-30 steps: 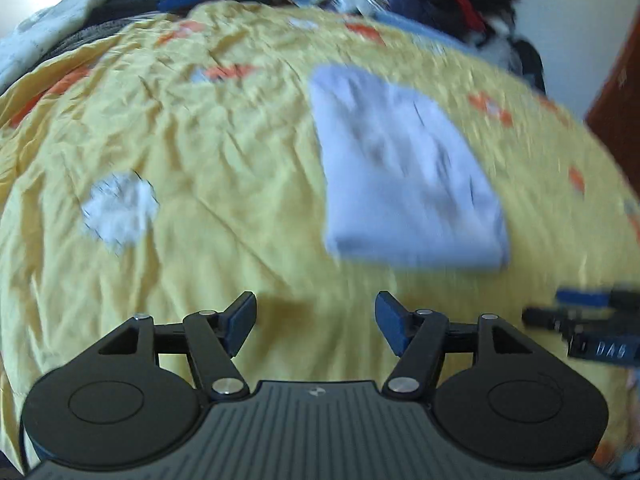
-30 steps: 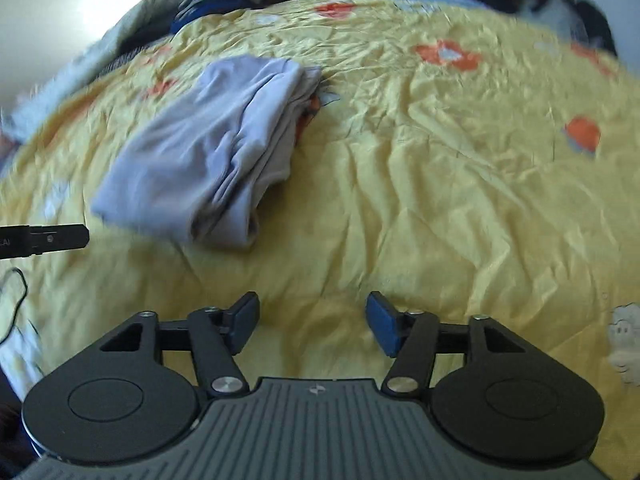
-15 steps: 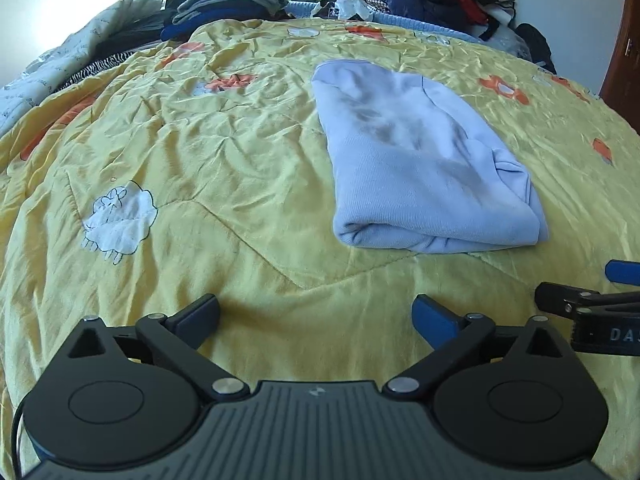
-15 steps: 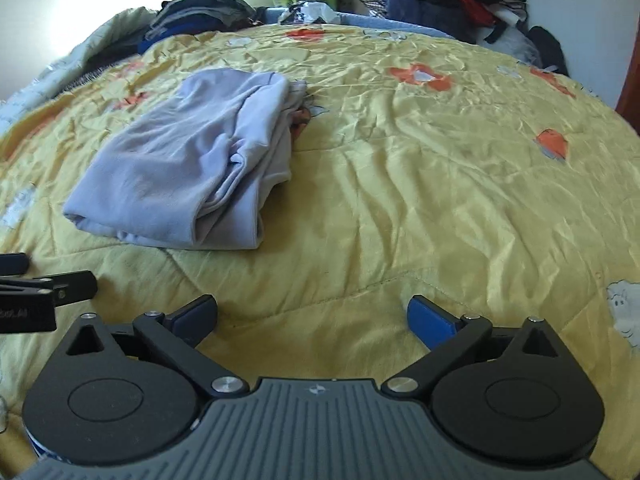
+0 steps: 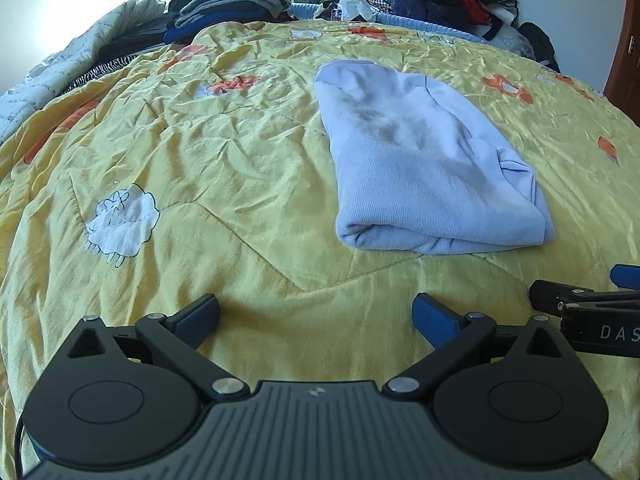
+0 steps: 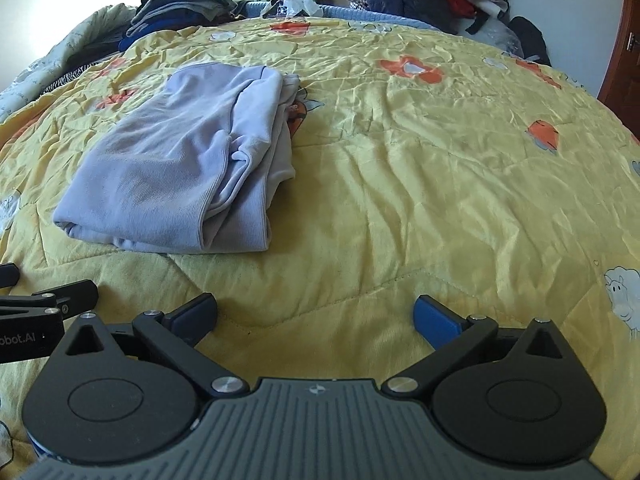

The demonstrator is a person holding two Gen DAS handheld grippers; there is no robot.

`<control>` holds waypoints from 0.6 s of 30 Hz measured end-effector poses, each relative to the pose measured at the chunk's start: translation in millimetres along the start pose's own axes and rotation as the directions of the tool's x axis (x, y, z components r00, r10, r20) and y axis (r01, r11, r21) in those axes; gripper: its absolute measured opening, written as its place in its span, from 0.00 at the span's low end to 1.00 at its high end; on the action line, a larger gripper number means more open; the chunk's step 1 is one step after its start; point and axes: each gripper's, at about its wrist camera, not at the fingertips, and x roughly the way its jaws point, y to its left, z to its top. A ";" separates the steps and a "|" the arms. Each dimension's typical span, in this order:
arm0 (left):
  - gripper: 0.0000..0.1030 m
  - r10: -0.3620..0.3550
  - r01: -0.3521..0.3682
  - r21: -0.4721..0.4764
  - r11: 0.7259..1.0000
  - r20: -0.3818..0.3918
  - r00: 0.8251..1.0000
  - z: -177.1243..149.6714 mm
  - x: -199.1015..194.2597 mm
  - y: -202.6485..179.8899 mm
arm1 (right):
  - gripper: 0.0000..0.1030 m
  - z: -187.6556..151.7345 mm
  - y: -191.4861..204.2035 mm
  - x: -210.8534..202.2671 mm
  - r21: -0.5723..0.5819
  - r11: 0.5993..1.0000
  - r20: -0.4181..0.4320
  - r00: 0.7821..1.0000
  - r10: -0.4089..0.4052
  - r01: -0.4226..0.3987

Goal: Fold small clothes

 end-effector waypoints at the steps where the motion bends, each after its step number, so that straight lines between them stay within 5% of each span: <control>1: 1.00 0.000 0.000 -0.002 1.000 0.000 1.000 -0.1 -0.1 0.3 | 1.00 0.3 0.4 -0.3 0.004 1.000 -0.005 1.000 -0.002 0.002; 18: 1.00 -0.002 0.002 0.004 1.000 -0.010 1.000 1.1 0.8 0.7 | 1.00 -1.9 5.3 -2.0 -0.001 1.000 -0.013 1.000 -0.002 0.002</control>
